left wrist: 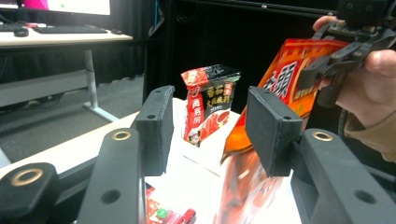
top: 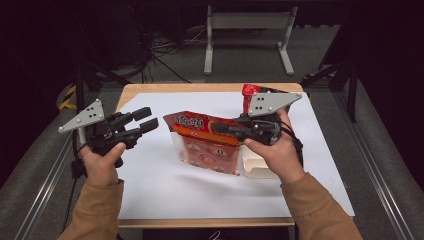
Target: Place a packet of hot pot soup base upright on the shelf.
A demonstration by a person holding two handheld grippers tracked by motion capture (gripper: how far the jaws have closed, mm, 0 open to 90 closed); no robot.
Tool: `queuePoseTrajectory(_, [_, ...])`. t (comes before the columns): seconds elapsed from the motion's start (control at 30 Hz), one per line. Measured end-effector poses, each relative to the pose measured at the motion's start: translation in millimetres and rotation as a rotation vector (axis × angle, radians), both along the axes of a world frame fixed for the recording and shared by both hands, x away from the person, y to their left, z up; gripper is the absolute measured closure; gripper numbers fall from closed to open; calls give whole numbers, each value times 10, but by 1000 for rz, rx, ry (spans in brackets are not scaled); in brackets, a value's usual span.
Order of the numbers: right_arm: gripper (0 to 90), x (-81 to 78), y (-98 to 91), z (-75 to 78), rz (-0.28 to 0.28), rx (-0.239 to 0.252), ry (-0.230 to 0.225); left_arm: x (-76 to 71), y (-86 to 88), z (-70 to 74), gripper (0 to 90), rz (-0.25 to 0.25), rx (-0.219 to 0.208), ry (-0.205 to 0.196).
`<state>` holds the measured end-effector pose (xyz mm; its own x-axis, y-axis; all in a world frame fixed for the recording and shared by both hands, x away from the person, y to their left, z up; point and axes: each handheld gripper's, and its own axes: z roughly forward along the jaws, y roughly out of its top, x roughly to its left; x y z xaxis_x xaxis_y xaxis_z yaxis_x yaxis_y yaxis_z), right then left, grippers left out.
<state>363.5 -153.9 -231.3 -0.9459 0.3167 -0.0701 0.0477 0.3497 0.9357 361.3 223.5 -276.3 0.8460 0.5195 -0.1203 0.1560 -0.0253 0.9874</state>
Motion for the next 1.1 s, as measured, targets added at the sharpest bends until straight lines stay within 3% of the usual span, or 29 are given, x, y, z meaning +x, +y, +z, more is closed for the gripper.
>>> queuePoseTrajectory(0.13, [900,24,-35,70,-12,2,-2,42,43,-32,470,24,-1,9])
queuePoseTrajectory(0.3, [900,49,-97,183,-34,12,-1,106,51,-97,438,62,34,20])
queuePoseTrajectory(0.5, [900,82,-199,333,-69,25,4,172,42,-158,384,99,48,-12])
queuePoseTrajectory(0.77, [900,122,-365,450,-121,31,3,220,25,-235,329,122,92,-5])
queuePoseTrajectory(0.93, [900,134,-445,482,-150,28,-6,250,17,-324,310,144,83,-11])
queuePoseTrajectory(1.0, [900,144,-516,499,-171,29,-13,267,19,-350,263,163,100,1])
queuePoseTrajectory(1.03, [900,148,-549,505,-180,30,-17,293,24,-370,214,171,111,96])
queuePoseTrajectory(1.1, [900,152,-599,511,-195,32,-23,310,33,-391,201,172,116,99])
